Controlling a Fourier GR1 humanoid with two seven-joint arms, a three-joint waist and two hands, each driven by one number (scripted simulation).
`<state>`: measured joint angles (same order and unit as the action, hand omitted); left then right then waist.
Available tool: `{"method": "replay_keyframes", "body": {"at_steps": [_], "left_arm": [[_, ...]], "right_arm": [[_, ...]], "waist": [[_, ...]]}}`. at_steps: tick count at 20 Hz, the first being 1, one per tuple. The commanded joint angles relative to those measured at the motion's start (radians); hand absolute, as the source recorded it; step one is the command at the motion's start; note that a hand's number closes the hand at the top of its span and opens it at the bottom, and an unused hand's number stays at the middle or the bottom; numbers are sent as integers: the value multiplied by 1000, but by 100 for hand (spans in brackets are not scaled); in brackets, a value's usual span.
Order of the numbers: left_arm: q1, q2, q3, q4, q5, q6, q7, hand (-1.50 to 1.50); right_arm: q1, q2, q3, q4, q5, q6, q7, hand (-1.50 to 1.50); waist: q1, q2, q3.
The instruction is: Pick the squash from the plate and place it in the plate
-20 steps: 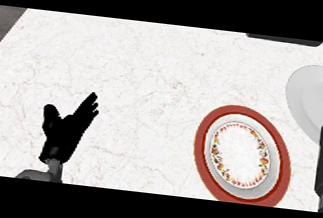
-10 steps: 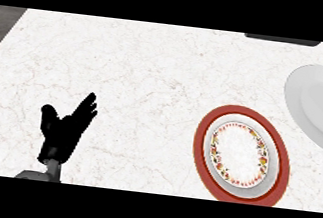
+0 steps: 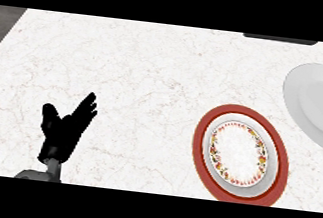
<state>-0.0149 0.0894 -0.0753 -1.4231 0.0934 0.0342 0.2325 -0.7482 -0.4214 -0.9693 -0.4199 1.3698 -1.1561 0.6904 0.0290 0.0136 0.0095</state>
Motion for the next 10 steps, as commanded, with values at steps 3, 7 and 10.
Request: {"method": "replay_keyframes", "body": {"at_steps": [3, 7, 10], "left_arm": [[5, -2, 9, -22, 7, 7, 2, 0], [15, 27, 26, -54, 18, -4, 37, 0], [60, 22, 29, -45, 23, -9, 12, 0]], "right_arm": [[-16, 5, 21, -103, -222, -129, -230, -150], [70, 89, 43, -212, -428, -186, -344, -150], [148, 138, 111, -390, -624, -96, -428, -150]], "waist": [[-4, -6, 0], [-10, -9, 0], [-31, -17, -4]]}}
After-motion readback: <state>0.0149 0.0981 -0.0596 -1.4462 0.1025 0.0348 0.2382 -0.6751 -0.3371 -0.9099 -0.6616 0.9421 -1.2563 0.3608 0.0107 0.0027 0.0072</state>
